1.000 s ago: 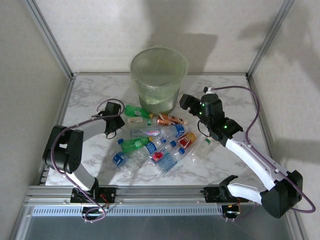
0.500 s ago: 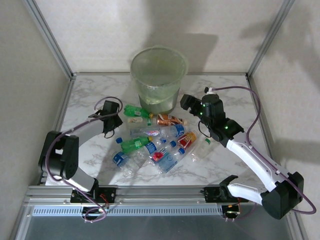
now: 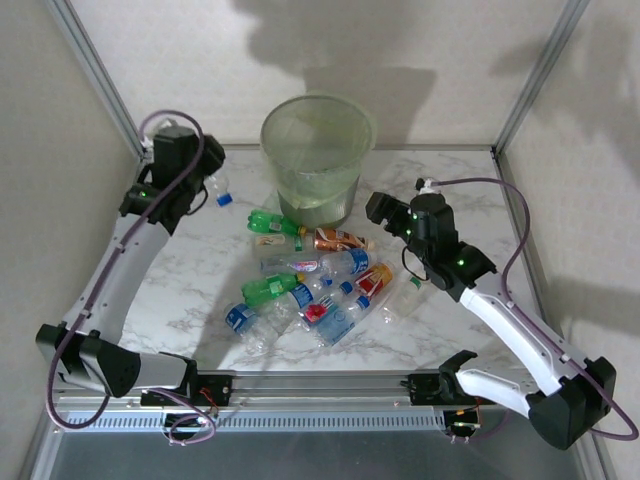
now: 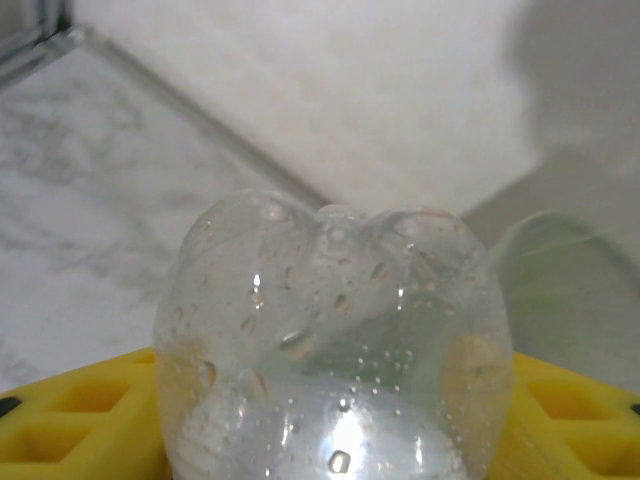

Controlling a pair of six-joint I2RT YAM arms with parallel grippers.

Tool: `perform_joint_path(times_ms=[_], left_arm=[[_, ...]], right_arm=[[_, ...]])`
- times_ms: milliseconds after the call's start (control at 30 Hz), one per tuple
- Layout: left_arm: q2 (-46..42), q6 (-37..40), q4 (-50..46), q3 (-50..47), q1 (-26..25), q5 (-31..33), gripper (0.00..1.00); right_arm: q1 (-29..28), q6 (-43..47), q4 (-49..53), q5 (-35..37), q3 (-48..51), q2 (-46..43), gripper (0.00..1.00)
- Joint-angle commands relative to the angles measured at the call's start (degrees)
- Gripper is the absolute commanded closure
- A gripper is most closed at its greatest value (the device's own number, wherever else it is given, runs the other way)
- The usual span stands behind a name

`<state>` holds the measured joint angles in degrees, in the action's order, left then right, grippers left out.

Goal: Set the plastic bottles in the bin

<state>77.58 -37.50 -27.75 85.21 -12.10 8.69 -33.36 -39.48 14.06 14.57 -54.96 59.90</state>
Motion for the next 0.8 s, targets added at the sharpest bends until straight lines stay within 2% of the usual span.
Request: perform_joint_path(times_ms=[0,200,333,567,767], left_arm=[[2.91,0.68,-1.97,6.98,-1.62,-4.69,0.41],[13.17,-0.88,2.46,20.94,-8.55,-8.68,0.39],[22.82,-0.83,4.21,30.23,-12.8,-7.71,0.39],[36.29,-3.0,5.32,40.47,-13.81,-8.52,0.39],[40.41,-2.31,2.64,42.27,-14.44,-6.59,0.35]], right_arm=[[0.14,-1.36,1.99,1.33,1.96,-2.37,0.1],[0.1,-2.4,3.12,1.61,4.13,-4.5,0.1],[0.14,-3.09,3.11,1.54,4.75,-5.21,0.1],[0.12,-3.9,4.07,1.75,6.13,-7.15,0.1],[0.14,-4.24,5.55,2.37,7.08,-8.02,0.1]])
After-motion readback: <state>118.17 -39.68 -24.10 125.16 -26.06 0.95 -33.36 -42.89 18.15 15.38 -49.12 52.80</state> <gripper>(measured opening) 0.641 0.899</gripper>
